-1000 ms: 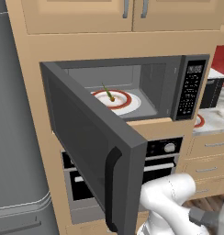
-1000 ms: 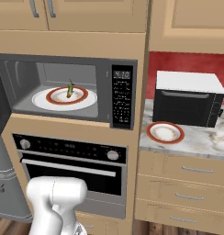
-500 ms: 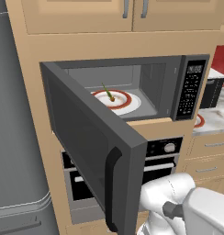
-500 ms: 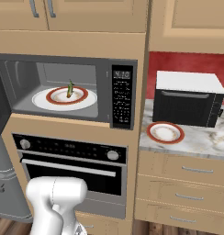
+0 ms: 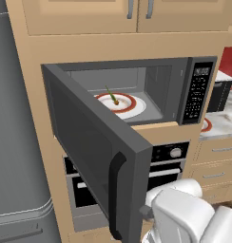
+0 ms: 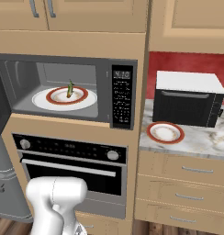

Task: Pick the fish from the counter and place it in the microwave. Then turn on the microwave.

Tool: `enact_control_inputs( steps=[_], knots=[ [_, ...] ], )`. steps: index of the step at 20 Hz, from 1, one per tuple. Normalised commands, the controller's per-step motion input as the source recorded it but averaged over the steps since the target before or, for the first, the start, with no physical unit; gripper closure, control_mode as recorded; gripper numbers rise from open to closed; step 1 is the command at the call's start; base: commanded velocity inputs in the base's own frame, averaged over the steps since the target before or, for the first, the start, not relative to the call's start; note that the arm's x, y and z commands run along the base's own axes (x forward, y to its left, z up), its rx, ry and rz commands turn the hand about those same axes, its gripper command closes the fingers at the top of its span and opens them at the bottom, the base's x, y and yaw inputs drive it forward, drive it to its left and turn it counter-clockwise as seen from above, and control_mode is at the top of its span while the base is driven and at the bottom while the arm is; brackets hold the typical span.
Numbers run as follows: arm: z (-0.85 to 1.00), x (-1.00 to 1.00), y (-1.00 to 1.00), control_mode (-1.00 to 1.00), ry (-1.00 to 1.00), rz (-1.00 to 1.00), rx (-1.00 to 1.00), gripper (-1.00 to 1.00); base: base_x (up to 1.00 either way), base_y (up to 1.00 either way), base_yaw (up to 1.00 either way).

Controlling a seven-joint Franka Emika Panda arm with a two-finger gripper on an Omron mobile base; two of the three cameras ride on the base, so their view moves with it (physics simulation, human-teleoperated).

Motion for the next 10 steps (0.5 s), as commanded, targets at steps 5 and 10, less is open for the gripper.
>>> enact_control_inputs(
  steps=[5,10],
  knots=[
    [-0.36,0.33,0.25,-1.00,0.01,0.00,0.00,-1.00,0.00,0.00,0.00],
    [-0.40,0.33,0.23,-1.00,0.00,0.00,0.00,-1.00,0.00,0.00,0.00]
  ],
)
